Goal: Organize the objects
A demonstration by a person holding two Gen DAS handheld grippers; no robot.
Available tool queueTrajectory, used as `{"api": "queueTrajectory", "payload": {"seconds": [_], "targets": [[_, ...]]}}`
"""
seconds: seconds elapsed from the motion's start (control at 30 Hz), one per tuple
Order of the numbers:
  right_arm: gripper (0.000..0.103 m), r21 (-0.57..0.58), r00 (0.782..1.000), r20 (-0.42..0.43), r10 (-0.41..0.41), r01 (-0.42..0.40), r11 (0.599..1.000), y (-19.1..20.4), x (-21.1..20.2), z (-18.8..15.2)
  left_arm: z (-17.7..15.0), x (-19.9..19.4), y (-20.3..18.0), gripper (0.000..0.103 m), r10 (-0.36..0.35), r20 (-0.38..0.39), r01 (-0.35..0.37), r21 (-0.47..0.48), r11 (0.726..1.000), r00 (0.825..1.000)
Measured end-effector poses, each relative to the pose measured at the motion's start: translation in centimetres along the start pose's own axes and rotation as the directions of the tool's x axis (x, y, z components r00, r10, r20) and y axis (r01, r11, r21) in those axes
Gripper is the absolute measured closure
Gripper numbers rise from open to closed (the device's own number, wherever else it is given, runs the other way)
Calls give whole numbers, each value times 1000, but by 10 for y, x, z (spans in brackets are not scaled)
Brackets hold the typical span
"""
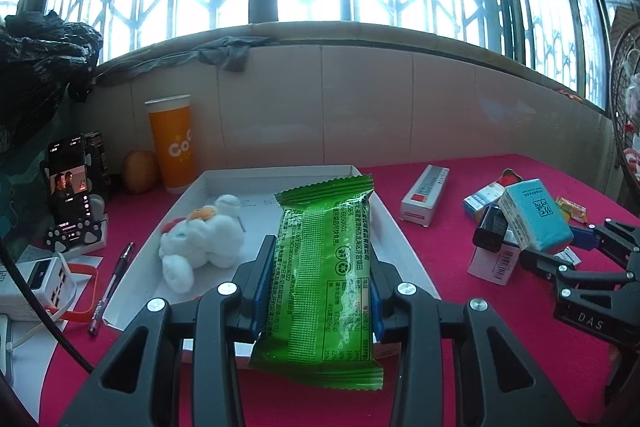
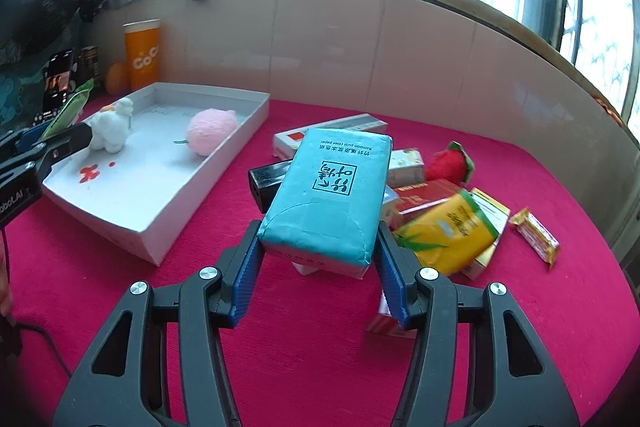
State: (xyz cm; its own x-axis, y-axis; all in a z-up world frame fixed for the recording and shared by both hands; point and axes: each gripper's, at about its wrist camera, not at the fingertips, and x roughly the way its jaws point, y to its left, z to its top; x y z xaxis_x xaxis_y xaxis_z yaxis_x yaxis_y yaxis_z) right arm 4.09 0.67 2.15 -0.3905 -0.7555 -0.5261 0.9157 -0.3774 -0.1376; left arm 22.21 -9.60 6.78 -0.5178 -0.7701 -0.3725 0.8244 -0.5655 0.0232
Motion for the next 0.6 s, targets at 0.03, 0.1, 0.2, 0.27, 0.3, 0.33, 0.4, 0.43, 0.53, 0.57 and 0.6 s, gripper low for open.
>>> {"api": "queueTrajectory", "payload": {"seconds": [0.03, 0.1, 0.2, 0.27, 0.3, 0.33, 0.4, 0.43, 0.53, 0.57, 0.6], "targets": [[49, -7, 1000, 1, 5, -5, 1000, 3, 0, 1, 0, 0, 1, 65, 1, 0, -1, -2, 1000, 1000], [49, -18, 1000, 3, 12, -12, 1000, 7, 1, 2, 0, 0, 3, 65, 2, 1, -2, -5, 1000, 1000], [49, -31, 1000, 7, 23, -22, 999, 13, 1, 3, 0, -1, 3, 65, 8, 7, -8, 1, 1000, 1000], [49, -41, 1000, 8, 29, -29, 999, 18, 2, 4, 1, -1, 4, 65, 14, 10, -14, 4, 1000, 1000], [49, -46, 999, 8, 32, -32, 998, 20, 2, 4, 1, -1, 5, 65, 16, 11, -16, 3, 1000, 1000], [49, -52, 999, 7, 36, -36, 998, 22, 3, 5, 1, -1, 6, 65, 20, 10, -20, 1, 1000, 1000], [49, -57, 999, 7, 41, -40, 998, 25, 4, 6, 1, 0, 8, 65, 27, 11, -27, -2, 1000, 1000], [49, -60, 999, 8, 43, -43, 997, 27, 5, 6, 1, 0, 10, 65, 28, 10, -28, -4, 1000, 1000], [49, -70, 999, 9, 47, -46, 996, 30, 5, 7, 1, 0, 13, 65, 32, 10, -32, -13, 999, 999], [49, -69, 999, 11, 46, -46, 997, 30, 5, 7, 1, 0, 13, 65, 33, 11, -33, -14, 999, 999], [49, -66, 999, 11, 45, -45, 997, 29, 5, 7, 2, 0, 13, 65, 33, 10, -33, -14, 999, 999]]}}
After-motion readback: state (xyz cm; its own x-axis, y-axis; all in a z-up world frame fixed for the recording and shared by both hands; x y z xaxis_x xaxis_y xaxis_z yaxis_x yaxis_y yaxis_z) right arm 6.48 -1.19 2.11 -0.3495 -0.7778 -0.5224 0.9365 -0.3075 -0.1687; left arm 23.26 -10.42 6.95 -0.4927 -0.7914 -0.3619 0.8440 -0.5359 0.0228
